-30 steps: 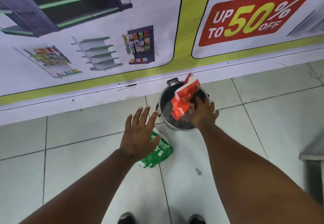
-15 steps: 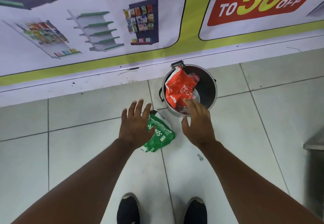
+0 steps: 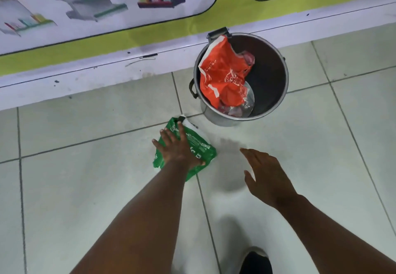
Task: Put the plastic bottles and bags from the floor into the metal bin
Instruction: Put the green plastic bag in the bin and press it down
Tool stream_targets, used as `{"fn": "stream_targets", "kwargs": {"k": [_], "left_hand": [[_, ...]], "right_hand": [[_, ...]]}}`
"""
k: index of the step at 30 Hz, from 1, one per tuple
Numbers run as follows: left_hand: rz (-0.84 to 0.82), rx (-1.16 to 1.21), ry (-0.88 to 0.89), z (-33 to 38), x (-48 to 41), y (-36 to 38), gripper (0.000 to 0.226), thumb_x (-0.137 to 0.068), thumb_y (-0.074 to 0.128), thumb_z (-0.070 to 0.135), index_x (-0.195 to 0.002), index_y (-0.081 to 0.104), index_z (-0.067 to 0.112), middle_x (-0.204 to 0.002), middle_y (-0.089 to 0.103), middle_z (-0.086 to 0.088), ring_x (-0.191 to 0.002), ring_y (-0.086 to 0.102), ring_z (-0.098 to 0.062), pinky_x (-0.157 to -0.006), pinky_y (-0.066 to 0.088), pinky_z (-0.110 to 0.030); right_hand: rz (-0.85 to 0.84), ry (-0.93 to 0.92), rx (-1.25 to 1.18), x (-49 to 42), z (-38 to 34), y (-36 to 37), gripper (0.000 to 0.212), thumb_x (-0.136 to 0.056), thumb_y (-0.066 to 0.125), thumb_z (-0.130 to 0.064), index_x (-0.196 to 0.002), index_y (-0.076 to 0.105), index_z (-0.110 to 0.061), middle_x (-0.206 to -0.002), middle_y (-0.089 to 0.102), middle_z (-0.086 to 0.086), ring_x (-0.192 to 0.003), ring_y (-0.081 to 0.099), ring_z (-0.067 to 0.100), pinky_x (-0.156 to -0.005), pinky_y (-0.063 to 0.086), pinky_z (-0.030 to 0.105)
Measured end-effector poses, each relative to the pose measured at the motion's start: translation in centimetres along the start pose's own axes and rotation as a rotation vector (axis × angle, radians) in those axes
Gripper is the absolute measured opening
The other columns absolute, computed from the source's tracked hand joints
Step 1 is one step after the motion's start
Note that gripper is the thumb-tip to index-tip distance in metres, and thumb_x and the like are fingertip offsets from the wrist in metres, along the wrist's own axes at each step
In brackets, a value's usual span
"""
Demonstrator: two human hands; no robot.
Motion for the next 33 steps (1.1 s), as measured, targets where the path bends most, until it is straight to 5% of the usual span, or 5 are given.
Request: {"fn": "stream_targets", "kwargs": {"k": [6,13,18,22,33], "left_hand": [[0.037,-0.06,0.03,-0.1,-2.0,1.6,0.138,-0.058,0.078,0.06,-0.148,-0.016,0.014,-0.149,0.034,-0.024,-0.139,0.025,-0.042,-0.111,0.005,-0.067],[0.285,0.234,0.08,-1.8,2.9,-3.1,0.063,-0.071,0.062,0.021,-0.128,0.036,0.02,-0.09,0.066,-0.011,-0.095,0.058,-0.034,-0.1,0.03,-0.047],[0.653,0.655,0.143,-4.8,9.7,-12.6,0.073,-0.062,0.078,0.032,-0.128,0.046,0.022,-0.094,0.071,-0.01,-0.09,0.065,-0.036,-0.088,0.046,-0.045],[0.708,1.112,0.254,-2.1,12.6,-21.7,0.088,-0.059,0.083,0.045,-0.137,0.042,0.036,-0.115,0.069,0.006,-0.105,0.063,-0.013,-0.093,0.051,-0.04],[0.721,0.535,0.436,11.8,8.6,-26.9,0.059,-0.062,0.076,0.039,-0.115,0.052,0.027,-0.097,0.069,-0.004,-0.099,0.059,-0.032,-0.093,0.035,-0.045]], "right_hand": [[0.003,0.023,-0.026,-0.6,-0.3,1.8,0.063,-0.086,0.064,-0.019,-0.144,0.041,-0.011,-0.139,0.055,0.009,-0.124,0.053,0.028,-0.104,0.042,0.042],[0.083,0.151,-0.139,0.3,-3.6,-1.3,0.062,-0.087,0.062,-0.022,-0.144,0.04,-0.014,-0.142,0.052,0.005,-0.126,0.05,0.025,-0.106,0.04,0.041],[0.099,0.237,-0.2,4.0,-6.9,-5.5,0.062,-0.088,0.061,-0.024,-0.145,0.04,-0.014,-0.139,0.054,0.008,-0.124,0.052,0.027,-0.105,0.039,0.039],[0.123,0.191,-0.199,5.5,-8.1,-9.4,0.061,-0.083,0.065,-0.022,-0.14,0.047,-0.011,-0.131,0.061,0.008,-0.115,0.06,0.027,-0.098,0.048,0.04],[0.323,0.182,-0.011,4.0,-1.1,-18.3,0.059,-0.084,0.069,-0.024,-0.137,0.051,-0.008,-0.136,0.058,0.015,-0.121,0.057,0.033,-0.101,0.045,0.046]]}}
Point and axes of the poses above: each hand's wrist, its own x-axis away from the middle knuckle, its own y-axis out of the palm, z = x × y, the point moved 1 cm from there along -x, towards the middle knuckle
